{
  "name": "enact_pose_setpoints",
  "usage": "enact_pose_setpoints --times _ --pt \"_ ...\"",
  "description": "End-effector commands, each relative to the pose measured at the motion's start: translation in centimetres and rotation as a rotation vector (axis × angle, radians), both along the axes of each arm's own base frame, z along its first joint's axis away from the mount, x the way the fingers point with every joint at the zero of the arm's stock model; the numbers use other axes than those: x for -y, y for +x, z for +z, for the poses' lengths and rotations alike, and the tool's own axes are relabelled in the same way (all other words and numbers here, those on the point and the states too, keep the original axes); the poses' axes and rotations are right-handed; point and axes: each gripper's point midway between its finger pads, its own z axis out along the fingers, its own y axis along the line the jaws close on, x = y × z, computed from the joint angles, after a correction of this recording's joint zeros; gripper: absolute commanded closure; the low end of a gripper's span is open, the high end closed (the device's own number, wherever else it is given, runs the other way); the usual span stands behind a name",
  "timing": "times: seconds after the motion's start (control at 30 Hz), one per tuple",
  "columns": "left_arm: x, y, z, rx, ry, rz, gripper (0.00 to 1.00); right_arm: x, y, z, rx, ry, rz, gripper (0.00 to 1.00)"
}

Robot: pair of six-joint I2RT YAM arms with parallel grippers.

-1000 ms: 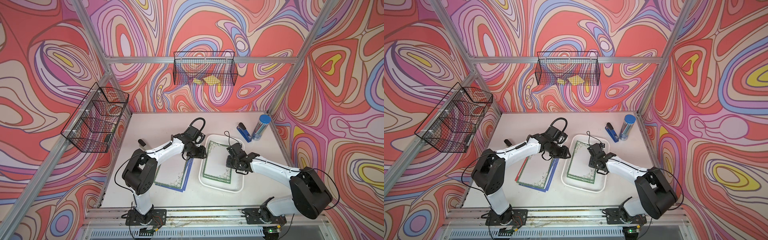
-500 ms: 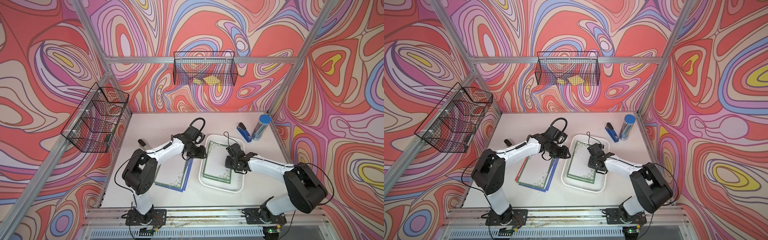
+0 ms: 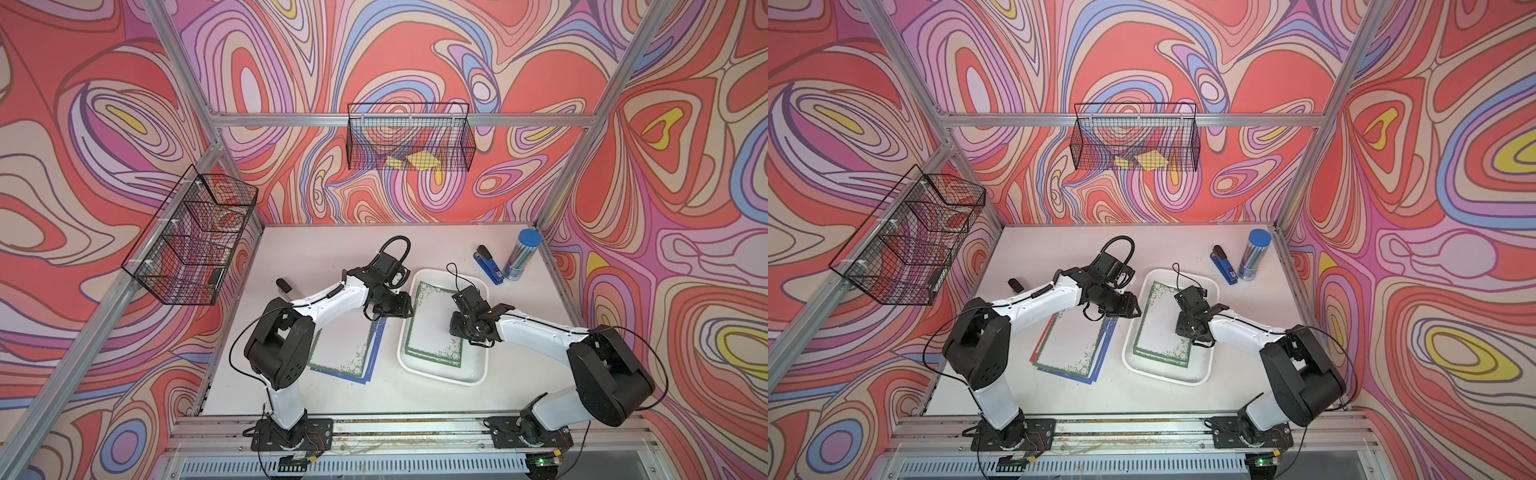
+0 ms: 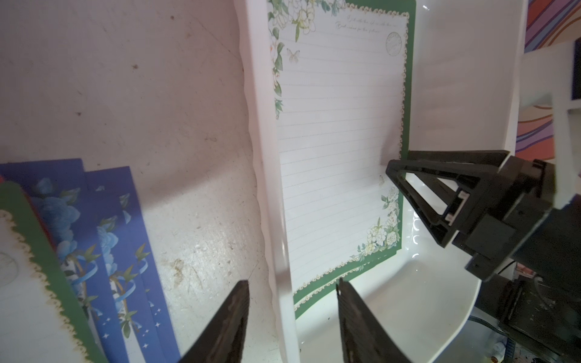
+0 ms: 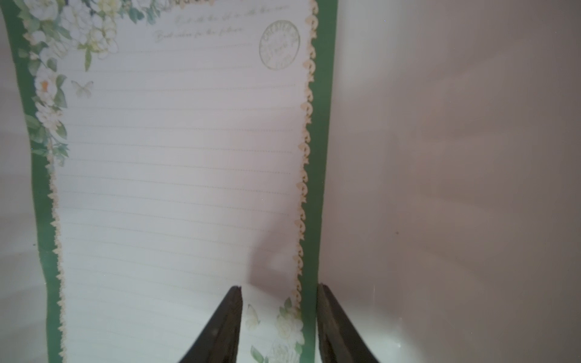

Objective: Take out the stationery paper from the storage box
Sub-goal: Pick up the stationery paper from the storage box.

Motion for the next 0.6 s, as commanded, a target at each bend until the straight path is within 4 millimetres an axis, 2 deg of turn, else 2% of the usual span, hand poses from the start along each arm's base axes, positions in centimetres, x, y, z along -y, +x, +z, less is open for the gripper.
enact_pose_setpoints --times 0.0,0.2,0.57 --pt "0.17 -0.09 0.21 -0.018 0.008 0.005 0.51 -0.06 0.56 1.09 0.021 0.008 0.0 0.56" --pt "0.33 -0.01 0.49 -0.015 0.008 0.0 0.51 -0.01 0.55 1.01 0.015 0.003 -0.001 0.53" --pt "0.21 -0.1 0.35 -0.017 0.012 -0.001 0.51 -0.41 0.72 1.73 0.035 0.028 0.008 0.6"
